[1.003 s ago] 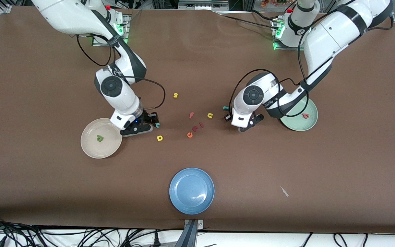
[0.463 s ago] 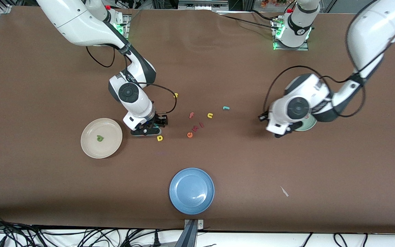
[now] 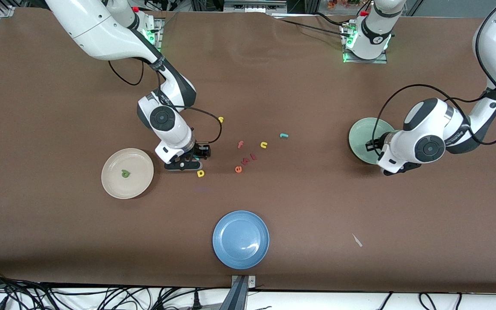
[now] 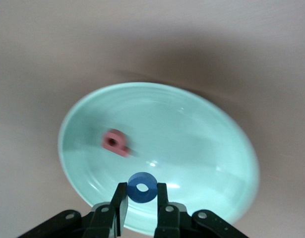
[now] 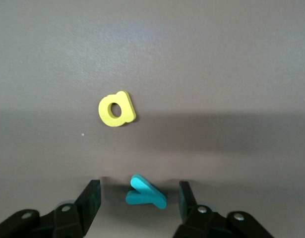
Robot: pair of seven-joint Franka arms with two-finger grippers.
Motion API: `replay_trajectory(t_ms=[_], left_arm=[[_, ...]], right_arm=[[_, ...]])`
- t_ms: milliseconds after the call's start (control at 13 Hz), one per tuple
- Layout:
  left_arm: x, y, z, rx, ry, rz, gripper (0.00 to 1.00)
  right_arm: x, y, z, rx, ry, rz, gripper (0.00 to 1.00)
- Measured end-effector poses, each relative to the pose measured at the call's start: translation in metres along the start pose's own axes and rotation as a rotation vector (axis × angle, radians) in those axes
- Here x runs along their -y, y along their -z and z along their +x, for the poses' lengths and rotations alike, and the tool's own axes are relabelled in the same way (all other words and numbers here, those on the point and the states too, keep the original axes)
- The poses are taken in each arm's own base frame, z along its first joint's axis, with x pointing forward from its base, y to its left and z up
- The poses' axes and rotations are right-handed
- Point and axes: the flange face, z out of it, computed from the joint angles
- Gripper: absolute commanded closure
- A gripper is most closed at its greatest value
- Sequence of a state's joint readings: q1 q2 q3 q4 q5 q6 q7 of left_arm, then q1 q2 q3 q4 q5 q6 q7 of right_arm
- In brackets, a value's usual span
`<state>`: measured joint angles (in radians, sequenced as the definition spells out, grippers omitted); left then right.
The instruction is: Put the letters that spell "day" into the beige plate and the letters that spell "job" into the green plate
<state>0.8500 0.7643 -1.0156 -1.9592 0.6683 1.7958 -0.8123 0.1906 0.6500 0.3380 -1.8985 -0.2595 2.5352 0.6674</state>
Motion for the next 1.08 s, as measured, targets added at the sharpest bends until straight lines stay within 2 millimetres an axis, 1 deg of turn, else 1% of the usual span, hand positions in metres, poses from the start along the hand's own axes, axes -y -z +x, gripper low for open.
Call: replay_trajectory(t_ms=[77,154,231,386,463,540,617,772,849,926,1080], left_arm=[[0.002,-0.015,0.001,0.005,-0.01,0.012,0.58],[0.0,-0.023,0.0,0.012,-0.018,0.012,0.07],[-0.002,-0.026,-0.001,0.015,-0.023,0.01,0.01],[-0.006,-0.023,-0.002,0.008,-0.03,0.005,0.01],[-0.011,-0.017,-0.004,0.004,-0.032,-0.007,0.01],[-0.019,-0.006,-0.008,0.002,-0.034,-0.033,0.01],[-0.033,0.01,-0.016,0.003,-0.025,-0.07,0.01],[-0.066,0.041,-0.041,-0.007,0.03,-0.118,0.01],[-0.088,0.051,-0.057,-0.014,0.064,-0.128,0.01],[-0.114,0.058,-0.073,-0.023,0.098,-0.144,0.01],[-0.176,0.064,-0.107,-0.063,0.163,-0.211,0.01]], right_arm=[[0.0,-0.002,-0.001,0.004,-0.002,-0.001,0.35],[0.0,-0.003,-0.001,0.004,-0.003,-0.001,0.39],[-0.001,-0.002,0.0,0.004,-0.004,-0.002,0.44],[-0.003,-0.003,0.0,0.003,0.0,-0.01,0.55],[-0.003,-0.003,0.0,0.002,0.005,-0.014,0.59],[-0.002,-0.002,0.0,-0.002,0.008,-0.012,0.63],[-0.001,-0.002,0.0,-0.003,0.01,-0.013,0.68],[-0.001,0.0,0.0,-0.005,0.01,-0.014,0.73],[-0.001,0.0,0.0,-0.005,0.011,-0.014,0.73],[-0.001,0.002,0.001,-0.007,0.012,-0.015,0.73],[-0.005,0.003,0.001,0.008,0.019,-0.041,0.73]])
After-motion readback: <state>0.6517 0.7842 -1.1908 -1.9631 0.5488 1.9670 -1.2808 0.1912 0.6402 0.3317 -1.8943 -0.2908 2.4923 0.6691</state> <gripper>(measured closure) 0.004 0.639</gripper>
